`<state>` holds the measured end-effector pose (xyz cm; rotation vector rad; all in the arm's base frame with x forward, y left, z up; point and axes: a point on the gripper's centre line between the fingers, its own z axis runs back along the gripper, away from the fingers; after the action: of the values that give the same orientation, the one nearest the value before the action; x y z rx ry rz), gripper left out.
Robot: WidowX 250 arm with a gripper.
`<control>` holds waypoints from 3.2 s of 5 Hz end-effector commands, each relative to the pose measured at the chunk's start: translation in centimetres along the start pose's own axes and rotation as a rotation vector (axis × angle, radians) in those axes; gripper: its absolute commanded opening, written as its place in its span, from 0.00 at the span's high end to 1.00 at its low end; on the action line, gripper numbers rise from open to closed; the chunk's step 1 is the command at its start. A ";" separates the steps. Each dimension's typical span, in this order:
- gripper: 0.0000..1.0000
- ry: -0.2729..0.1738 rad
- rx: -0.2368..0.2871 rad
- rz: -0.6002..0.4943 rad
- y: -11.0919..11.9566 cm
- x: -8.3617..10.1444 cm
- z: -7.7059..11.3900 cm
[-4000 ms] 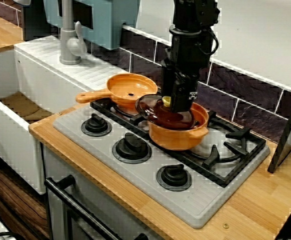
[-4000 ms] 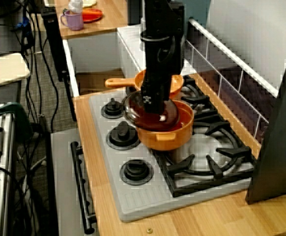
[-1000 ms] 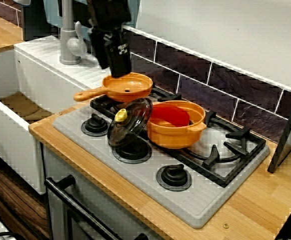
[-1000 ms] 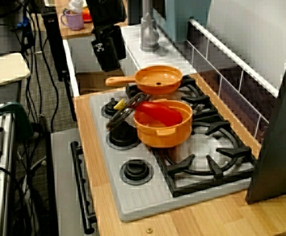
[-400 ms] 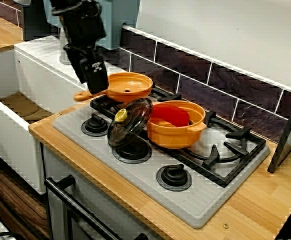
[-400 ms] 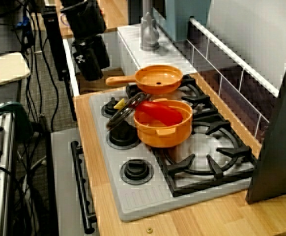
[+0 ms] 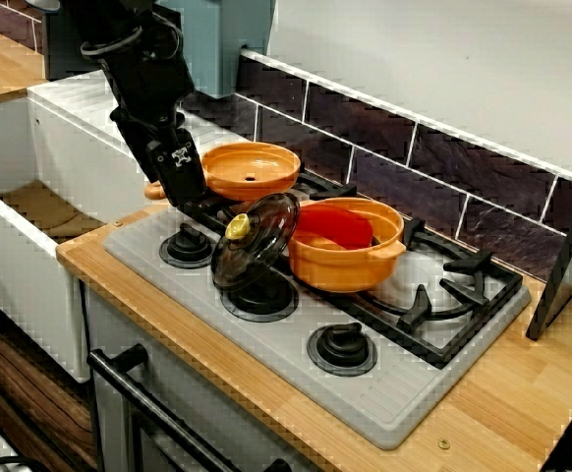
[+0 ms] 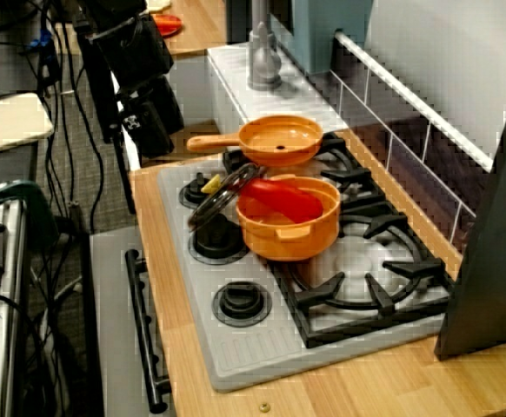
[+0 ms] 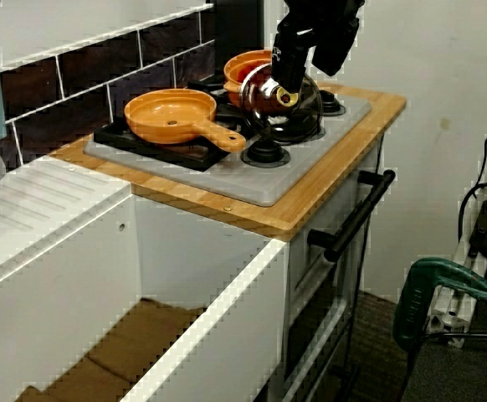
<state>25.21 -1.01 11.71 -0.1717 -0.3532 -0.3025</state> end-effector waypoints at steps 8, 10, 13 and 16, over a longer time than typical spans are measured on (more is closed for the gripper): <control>0.00 -0.035 -0.123 0.188 -0.8 1.1 -4.0; 0.00 -0.024 -0.129 0.186 -0.8 1.3 -3.8; 0.00 0.000 -0.104 0.051 -0.9 1.0 -3.3; 0.00 0.023 -0.091 -0.202 -1.7 0.5 -2.3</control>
<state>25.34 -3.16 8.82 -0.2460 -0.2839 -0.4853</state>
